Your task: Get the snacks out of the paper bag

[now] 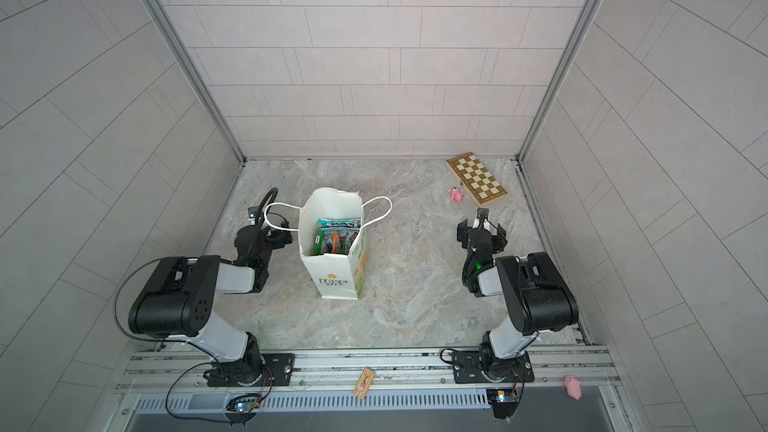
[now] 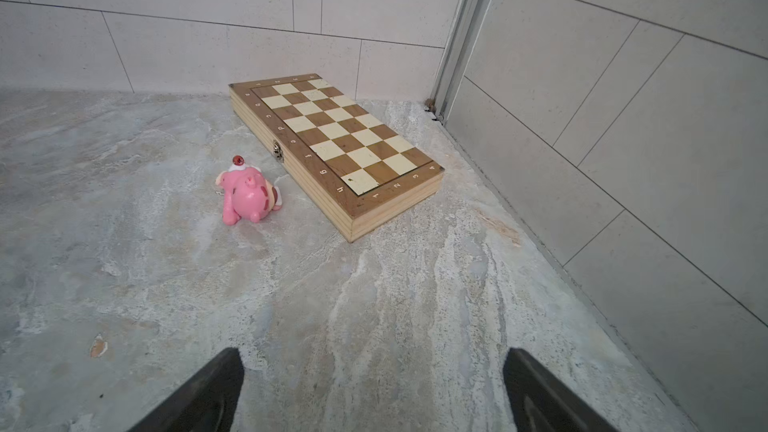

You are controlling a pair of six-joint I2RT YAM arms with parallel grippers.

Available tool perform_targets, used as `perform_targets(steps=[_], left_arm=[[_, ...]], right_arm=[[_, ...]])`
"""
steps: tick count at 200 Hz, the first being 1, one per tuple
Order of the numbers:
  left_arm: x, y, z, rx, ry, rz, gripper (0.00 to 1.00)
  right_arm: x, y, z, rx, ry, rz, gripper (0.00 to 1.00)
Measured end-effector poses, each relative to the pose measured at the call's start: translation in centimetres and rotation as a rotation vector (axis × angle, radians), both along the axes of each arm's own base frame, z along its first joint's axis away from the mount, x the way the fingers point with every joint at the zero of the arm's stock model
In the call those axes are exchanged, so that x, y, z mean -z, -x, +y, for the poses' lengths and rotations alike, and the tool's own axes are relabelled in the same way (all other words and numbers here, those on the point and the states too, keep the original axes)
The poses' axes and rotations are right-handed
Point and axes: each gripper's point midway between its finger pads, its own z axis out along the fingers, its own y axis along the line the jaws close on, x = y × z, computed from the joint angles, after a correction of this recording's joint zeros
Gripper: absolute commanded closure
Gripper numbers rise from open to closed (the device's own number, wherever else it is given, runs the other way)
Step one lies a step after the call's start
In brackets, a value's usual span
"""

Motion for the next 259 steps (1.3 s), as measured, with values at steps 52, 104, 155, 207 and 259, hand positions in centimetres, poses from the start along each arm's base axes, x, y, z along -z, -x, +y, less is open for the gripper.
perform_targets(steps=[52,104,155,207,259], left_arm=[[-0.1,0.1,0.2,-0.012,0.000,-0.004,0.00],[-0.1,0.0,0.2,-0.014,0.001,-0.005,0.00],[-0.2,0.2,0.4,-0.025,0.002,-0.015,0.00],[-3.3,2.2,2.6,-0.171,0.000,-0.083,0.00],[-10.5,5.5,5.2,-0.397,0.137,-0.177,0.00]], right_arm=[[0.0,0.0,0.0,0.000,0.000,0.000,0.01],[0.0,0.0,0.0,0.000,0.000,0.000,0.01],[0.0,0.0,0.0,0.000,0.000,0.000,0.01],[-2.0,0.6,-0.3,0.018,0.003,-0.042,0.01],[-5.9,2.3,-1.3,0.087,-0.024,-0.112,0.01]])
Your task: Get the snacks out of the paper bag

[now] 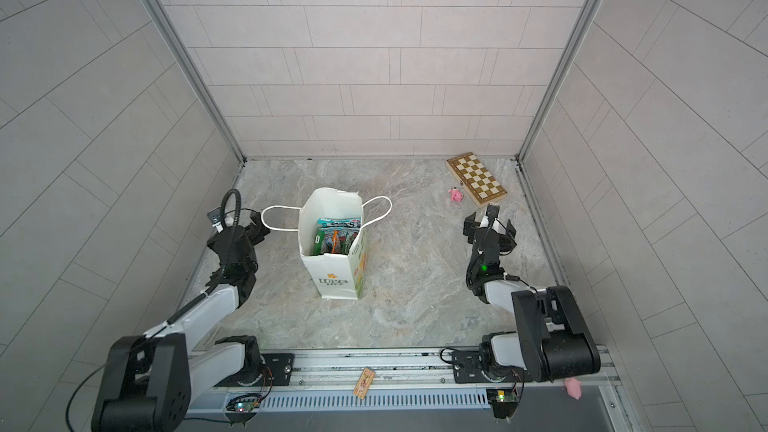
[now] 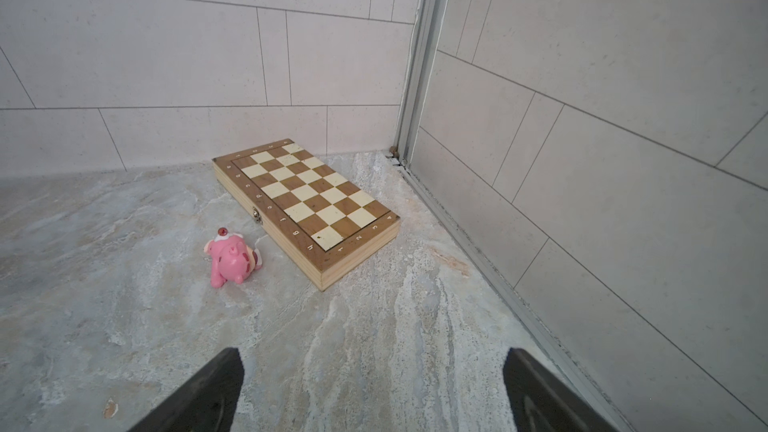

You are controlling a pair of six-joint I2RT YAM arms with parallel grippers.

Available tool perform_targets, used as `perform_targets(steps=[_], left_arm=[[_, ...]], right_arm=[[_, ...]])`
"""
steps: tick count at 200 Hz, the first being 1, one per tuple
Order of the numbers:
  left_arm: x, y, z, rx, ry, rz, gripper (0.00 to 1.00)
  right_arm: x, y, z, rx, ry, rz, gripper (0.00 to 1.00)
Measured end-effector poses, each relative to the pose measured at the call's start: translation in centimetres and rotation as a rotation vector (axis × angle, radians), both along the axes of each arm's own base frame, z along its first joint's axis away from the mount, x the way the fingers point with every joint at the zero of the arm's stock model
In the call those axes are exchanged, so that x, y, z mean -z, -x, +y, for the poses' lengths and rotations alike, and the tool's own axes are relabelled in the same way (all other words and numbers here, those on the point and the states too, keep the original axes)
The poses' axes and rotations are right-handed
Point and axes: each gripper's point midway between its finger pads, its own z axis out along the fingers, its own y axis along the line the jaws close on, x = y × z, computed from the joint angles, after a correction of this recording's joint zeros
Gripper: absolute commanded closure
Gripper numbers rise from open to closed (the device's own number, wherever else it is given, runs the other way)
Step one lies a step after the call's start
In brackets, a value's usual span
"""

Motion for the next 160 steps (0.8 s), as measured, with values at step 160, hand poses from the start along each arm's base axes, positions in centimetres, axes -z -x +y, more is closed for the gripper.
perform_targets(steps=[160], left_arm=[[-13.1,3.9,-10.1,0.453,0.537,-0.049,0.11]], right_arm=[[-1.0,1.8,11.2,-0.513,-0.416,0.255,0.01]])
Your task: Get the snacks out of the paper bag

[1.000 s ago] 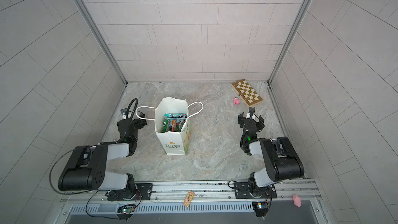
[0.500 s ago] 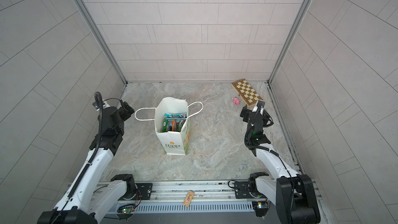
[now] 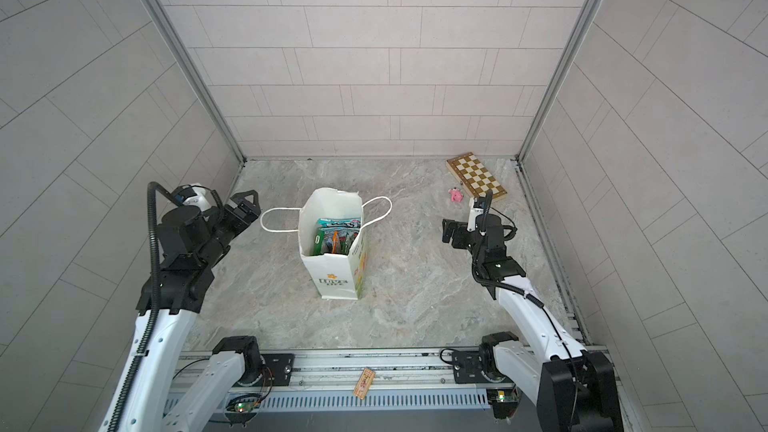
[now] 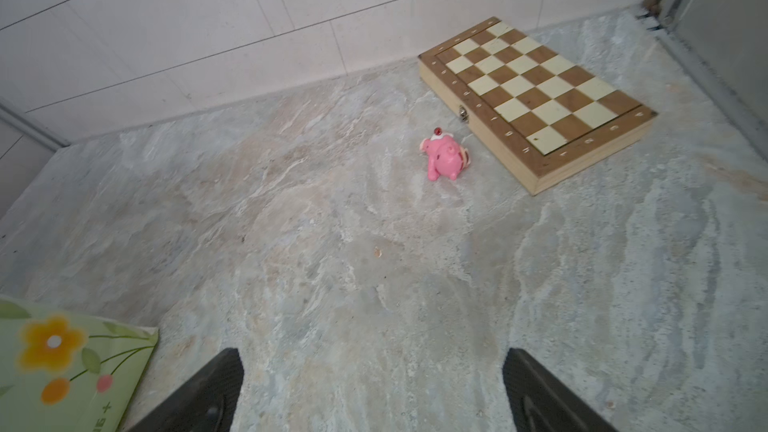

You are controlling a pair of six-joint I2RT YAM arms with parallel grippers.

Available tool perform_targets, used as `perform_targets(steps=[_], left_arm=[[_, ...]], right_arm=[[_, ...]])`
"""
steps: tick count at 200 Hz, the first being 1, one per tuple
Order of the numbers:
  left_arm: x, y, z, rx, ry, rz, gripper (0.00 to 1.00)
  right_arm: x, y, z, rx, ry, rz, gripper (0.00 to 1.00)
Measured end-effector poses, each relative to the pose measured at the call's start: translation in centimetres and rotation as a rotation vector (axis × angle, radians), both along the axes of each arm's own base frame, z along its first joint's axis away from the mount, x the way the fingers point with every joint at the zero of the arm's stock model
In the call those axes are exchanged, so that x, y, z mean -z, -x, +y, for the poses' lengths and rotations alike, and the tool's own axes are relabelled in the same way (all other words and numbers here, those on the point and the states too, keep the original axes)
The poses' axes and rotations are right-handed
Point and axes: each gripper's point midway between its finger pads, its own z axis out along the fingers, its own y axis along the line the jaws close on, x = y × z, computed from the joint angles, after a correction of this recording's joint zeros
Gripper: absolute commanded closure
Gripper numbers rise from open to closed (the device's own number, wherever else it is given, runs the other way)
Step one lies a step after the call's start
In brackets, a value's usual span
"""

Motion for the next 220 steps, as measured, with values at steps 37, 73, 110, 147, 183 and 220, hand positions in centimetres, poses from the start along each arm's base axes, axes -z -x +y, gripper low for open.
perform_targets(steps=[37,73,110,147,183,220], left_arm=[[0.8,-0.9,-2.8,0.123,0.168,0.029,0.20],[2.3,-1.0,-4.1,0.173,0.265,0.061,0.32],[2.9,-1.4,-5.1,0.218,0.316,0.087,0.47],[3.2,-1.6,-5.8,0.259,0.335,0.100,0.75],[3.1,-1.6,-6.0,0.276,0.338,0.098,1.00],[3.4,-1.9,-6.1,0.286,0.318,0.106,1.00]], right_arm=[[0.1,0.5,1.7,-0.062,-0.013,0.010,0.01],[0.2,0.8,3.0,-0.102,-0.013,0.017,0.01],[0.5,0.9,3.8,-0.126,-0.011,0.030,0.01],[1.1,1.0,4.3,-0.142,-0.006,0.048,0.01],[1.4,1.1,5.5,-0.175,-0.003,0.063,0.01],[1.6,1.4,8.3,-0.257,0.000,0.073,0.01]])
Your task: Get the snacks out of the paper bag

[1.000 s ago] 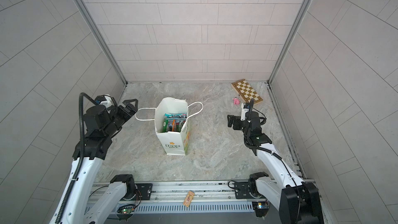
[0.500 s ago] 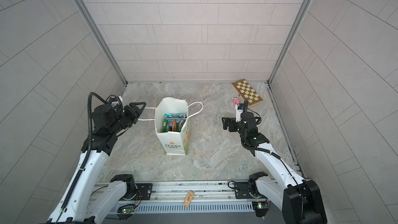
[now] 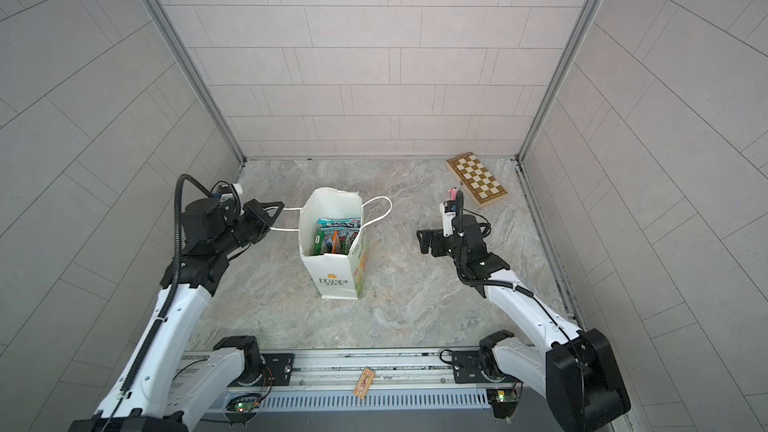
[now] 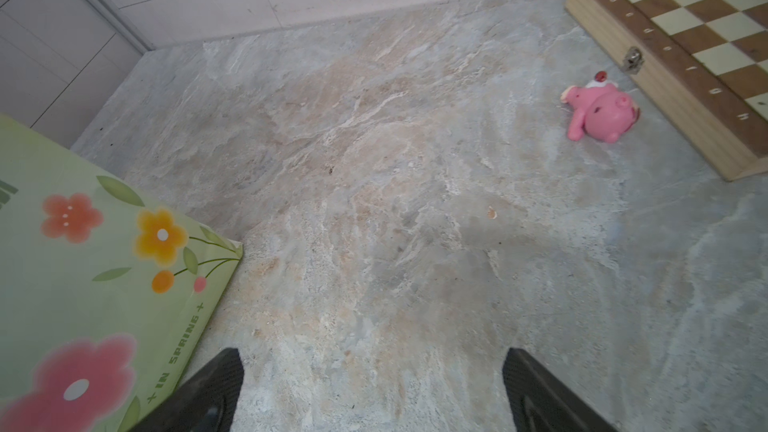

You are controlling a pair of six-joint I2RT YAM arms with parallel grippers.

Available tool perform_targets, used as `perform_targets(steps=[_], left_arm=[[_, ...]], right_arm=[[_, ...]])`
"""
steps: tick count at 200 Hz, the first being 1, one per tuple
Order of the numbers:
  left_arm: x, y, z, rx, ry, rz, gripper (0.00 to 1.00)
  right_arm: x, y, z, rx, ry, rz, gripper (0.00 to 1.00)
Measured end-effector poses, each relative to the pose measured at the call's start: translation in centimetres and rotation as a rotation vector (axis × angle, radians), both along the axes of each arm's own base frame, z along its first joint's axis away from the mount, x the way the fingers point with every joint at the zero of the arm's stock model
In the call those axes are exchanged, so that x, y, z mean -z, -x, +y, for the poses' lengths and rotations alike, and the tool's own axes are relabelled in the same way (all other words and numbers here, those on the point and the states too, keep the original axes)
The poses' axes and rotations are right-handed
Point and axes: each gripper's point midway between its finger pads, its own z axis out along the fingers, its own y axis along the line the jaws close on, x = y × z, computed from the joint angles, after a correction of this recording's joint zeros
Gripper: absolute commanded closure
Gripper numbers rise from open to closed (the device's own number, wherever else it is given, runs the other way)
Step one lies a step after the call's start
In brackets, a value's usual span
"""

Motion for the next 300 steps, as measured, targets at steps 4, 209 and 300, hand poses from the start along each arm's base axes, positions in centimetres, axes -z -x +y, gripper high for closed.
perform_targets(steps=[4,209,300], left_arm=[[0.0,0.0,0.0,0.002,-0.005,0.000,1.00],[-5.7,-11.6,-0.9,0.189,-0.308,-0.178,1.00],[-8.2,-17.0,-2.1,0.320,-0.371,-0.260,1.00]], right_arm=[[0.1,0.1,0.3,-0.010,0.000,0.003,0.01],[5.0,-1.2,20.6,-0.310,-0.189,-0.046,0.17],[6.9,-8.4,26.1,-0.218,-0.192,-0.097,0.18]])
